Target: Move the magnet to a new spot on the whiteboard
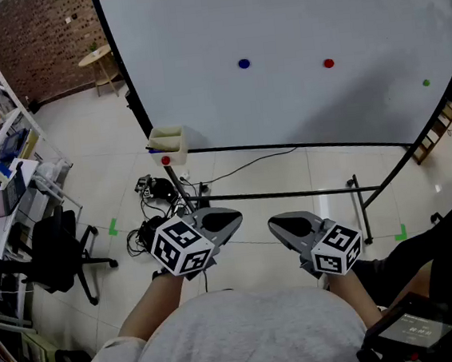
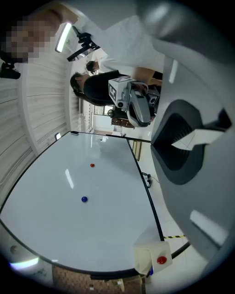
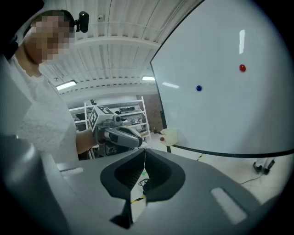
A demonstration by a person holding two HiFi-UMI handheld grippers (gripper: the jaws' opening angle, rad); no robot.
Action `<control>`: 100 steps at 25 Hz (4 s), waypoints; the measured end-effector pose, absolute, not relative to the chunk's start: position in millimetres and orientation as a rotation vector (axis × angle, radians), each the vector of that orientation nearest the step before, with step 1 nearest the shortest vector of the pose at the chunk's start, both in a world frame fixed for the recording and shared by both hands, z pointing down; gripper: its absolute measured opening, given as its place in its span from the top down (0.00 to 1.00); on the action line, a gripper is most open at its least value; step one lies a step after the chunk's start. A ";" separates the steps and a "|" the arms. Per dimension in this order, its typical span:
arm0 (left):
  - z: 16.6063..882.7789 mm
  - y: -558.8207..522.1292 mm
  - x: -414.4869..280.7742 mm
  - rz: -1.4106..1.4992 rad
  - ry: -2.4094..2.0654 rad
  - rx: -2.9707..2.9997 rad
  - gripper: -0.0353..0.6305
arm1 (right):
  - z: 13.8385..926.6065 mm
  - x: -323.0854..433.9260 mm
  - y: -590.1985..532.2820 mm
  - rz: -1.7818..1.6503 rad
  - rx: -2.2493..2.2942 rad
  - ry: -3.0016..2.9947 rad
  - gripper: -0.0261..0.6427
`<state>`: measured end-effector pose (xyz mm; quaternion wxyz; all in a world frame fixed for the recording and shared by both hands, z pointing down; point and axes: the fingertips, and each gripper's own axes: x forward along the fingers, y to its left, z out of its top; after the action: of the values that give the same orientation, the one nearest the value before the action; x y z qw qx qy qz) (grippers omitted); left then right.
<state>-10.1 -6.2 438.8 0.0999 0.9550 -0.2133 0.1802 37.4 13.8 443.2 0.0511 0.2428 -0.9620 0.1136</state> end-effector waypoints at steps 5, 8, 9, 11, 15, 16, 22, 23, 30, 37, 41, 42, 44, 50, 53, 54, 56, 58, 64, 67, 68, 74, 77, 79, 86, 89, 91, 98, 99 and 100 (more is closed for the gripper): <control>443.0 -20.1 -11.7 0.512 -0.630 2.822 0.97 | 455.6 35.5 8.3 0.387 0.715 -2.923 0.95; 439.8 -35.0 -17.4 0.474 -0.641 2.829 0.97 | 463.4 28.1 -0.2 0.404 0.695 -2.907 0.95; 438.5 -41.2 -20.0 0.460 -0.646 2.831 0.97 | 464.8 25.1 -5.0 0.408 0.694 -2.904 0.95; 437.8 -55.7 -24.9 0.440 -0.649 2.834 0.97 | 466.9 19.1 -19.2 0.412 0.695 -2.898 0.95; 441.8 -92.2 -37.1 0.441 -0.637 2.849 0.97 | 470.0 2.6 -61.8 0.412 0.695 -2.887 0.95; 443.0 -102.7 -40.8 0.448 -0.632 2.852 0.97 | 470.1 -2.7 -73.9 0.412 0.694 -2.884 0.95; 443.4 -172.9 -57.9 0.446 -0.552 2.881 0.97 | 462.9 -22.9 -155.2 0.363 0.753 -2.873 0.95; 442.1 -183.6 -59.1 0.437 -0.533 2.883 0.97 | 460.7 -24.5 -165.2 0.353 0.769 -2.870 0.95; 436.9 -226.2 -45.2 0.419 -0.490 2.877 0.97 | 431.6 4.8 -199.2 0.145 0.866 -2.825 0.94; 420.9 -234.6 -19.6 0.379 -0.482 2.868 0.97 | 340.7 27.5 -235.0 -0.458 0.831 -2.710 0.84; 419.5 -232.8 -11.1 0.396 -0.477 2.862 0.97 | 297.2 32.6 -269.6 -1.030 0.922 -2.210 0.81; 419.7 -232.0 -9.9 0.399 -0.476 2.861 0.97 | 292.2 34.0 -278.0 -1.123 0.941 -2.089 0.78; 422.1 -232.3 -10.4 0.407 -0.478 2.854 0.97 | 286.1 33.5 -292.0 -1.228 0.972 -1.937 0.74; 426.3 -239.1 -20.0 0.395 -0.520 2.830 0.97 | 286.1 23.5 -325.7 -1.255 1.053 -1.847 0.72; 427.9 -241.9 -23.6 0.398 -0.533 2.824 0.97 | 289.9 22.8 -340.7 -1.236 1.081 -1.840 0.72; 428.5 -242.3 -24.8 0.398 -0.536 2.822 0.97 | 290.1 23.0 -343.2 -1.238 1.096 -1.836 0.73; 429.4 -243.3 -26.3 0.397 -0.544 2.819 0.97 | 291.0 24.1 -346.5 -1.248 1.120 -1.814 0.73; 428.9 -244.7 -26.5 0.396 -0.547 2.820 0.97 | 290.4 25.5 -348.9 -1.268 1.146 -1.785 0.76; 427.6 -245.2 -29.3 0.388 -0.551 2.824 0.97 | 290.5 24.9 -352.2 -1.292 1.197 -1.708 0.79; 427.8 -247.2 -30.9 0.386 -0.552 2.823 0.97 | 289.7 24.5 -354.2 -1.276 1.202 -1.707 0.79; 427.4 -247.7 -31.3 0.384 -0.552 2.822 0.97 | 288.8 24.3 -354.7 -1.269 1.201 -1.708 0.79; 423.6 -246.2 -31.0 0.372 -0.557 2.825 0.97 | 283.8 25.3 -352.1 -1.220 1.193 -1.720 0.78; 415.6 -241.8 -25.1 0.369 -0.557 2.825 0.97 | 275.6 31.3 -347.9 -1.179 1.185 -1.753 0.78; 416.0 -238.2 -19.9 0.375 -0.553 2.824 0.97 | 276.4 36.2 -344.6 -1.158 1.174 -1.773 0.77; 417.9 -238.0 -20.3 0.411 -0.558 2.848 0.97 | 288.7 41.2 -324.4 -0.984 1.126 -1.958 0.77; 413.1 -243.1 -25.3 0.410 -0.578 2.861 0.97 | 304.2 40.7 -307.7 -0.817 1.059 -2.127 0.77; 409.6 -245.6 -27.4 0.410 -0.592 2.873 0.97 | 320.2 40.4 -292.9 -0.684 0.999 -2.244 0.77; 394.2 -250.8 -33.6 0.399 -0.614 2.919 0.97 | 383.5 32.2 -251.1 -0.216 0.791 -2.555 0.77; 394.0 -250.9 -33.7 0.404 -0.614 2.923 0.97 | 389.8 31.9 -247.7 -0.158 0.782 -2.586 0.77; 394.3 -250.7 -33.8 0.408 -0.612 2.925 0.97 | 394.1 31.4 -244.2 -0.107 0.777 -2.616 0.77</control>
<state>-33.8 -250.7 394.3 0.0629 0.9679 -0.2026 0.1349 31.4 -244.2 394.1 0.2038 0.2786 -0.9377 -0.0384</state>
